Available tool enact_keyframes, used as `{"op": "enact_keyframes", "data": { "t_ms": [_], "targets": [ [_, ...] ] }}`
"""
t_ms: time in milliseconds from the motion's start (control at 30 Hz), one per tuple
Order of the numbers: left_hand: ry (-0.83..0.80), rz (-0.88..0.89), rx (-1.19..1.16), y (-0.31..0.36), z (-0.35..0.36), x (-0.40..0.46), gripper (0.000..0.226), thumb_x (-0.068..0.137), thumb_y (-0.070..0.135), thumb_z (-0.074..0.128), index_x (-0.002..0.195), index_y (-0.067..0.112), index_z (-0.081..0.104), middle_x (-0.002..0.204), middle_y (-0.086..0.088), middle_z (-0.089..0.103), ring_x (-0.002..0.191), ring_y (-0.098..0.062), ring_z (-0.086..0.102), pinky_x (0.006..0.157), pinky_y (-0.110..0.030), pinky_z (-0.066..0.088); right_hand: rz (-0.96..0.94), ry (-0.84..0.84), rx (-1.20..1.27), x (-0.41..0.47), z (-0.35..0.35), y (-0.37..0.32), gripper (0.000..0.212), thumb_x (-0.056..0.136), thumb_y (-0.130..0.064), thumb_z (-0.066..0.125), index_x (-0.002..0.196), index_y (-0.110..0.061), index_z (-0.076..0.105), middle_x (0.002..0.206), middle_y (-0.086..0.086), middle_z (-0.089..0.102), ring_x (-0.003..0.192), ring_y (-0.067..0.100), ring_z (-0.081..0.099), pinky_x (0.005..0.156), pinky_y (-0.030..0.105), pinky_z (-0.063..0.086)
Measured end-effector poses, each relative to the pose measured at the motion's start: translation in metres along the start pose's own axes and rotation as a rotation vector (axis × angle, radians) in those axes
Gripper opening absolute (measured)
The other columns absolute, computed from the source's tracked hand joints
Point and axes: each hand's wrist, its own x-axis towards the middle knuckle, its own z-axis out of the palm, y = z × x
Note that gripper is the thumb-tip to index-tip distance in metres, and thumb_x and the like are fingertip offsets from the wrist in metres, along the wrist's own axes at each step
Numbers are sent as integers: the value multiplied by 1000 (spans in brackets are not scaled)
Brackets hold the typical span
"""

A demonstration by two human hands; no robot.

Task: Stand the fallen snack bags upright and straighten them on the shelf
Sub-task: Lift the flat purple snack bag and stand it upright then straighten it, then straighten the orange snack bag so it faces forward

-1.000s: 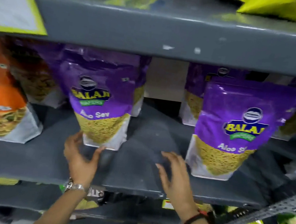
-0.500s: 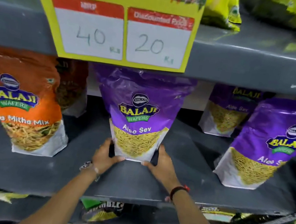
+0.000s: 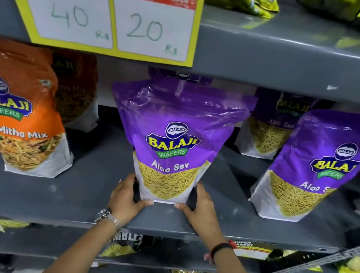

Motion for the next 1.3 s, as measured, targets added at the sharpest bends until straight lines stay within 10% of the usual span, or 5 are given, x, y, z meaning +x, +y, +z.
{"op": "enact_keyframes", "data": {
  "t_ms": [367,500,800,1033,1300],
  "targets": [
    [-32,68,-99,-1,-4,-7,77,66,18,76,129,11,32,132,-11,49,122,-27,43,100,-38,38,-17,132,114,-14,-4,-1,75,66,-24,78,130,-18,38,130,3,50,124,18,41,105,34,37],
    [161,76,-220,-16,-22,-24,77,67,22,73,131,8,33,136,-14,46,125,-26,42,105,-39,34,-216,418,85,-45,-2,-21,42,77,-29,67,112,-15,49,107,-2,50,107,10,43,95,8,31],
    [661,-29,-105,-101,-148,-33,72,66,47,50,119,-1,43,122,-29,50,115,-43,43,97,-48,32,-542,65,-23,-24,109,-113,30,89,-31,42,118,-24,44,118,-5,48,114,9,42,102,5,20],
    [80,-46,-69,-181,-221,28,114,54,37,82,139,13,11,151,-12,19,138,-29,20,114,-50,21,-91,-229,95,27,204,-163,89,73,-33,72,141,-16,16,151,4,21,140,19,18,109,27,21],
    [-92,45,74,-188,-230,60,100,41,61,53,126,12,34,136,-8,47,128,-26,38,115,-46,8,-43,-128,70,39,235,-186,71,64,-27,80,121,-11,41,127,13,53,115,29,50,90,37,45]
  ]
}}
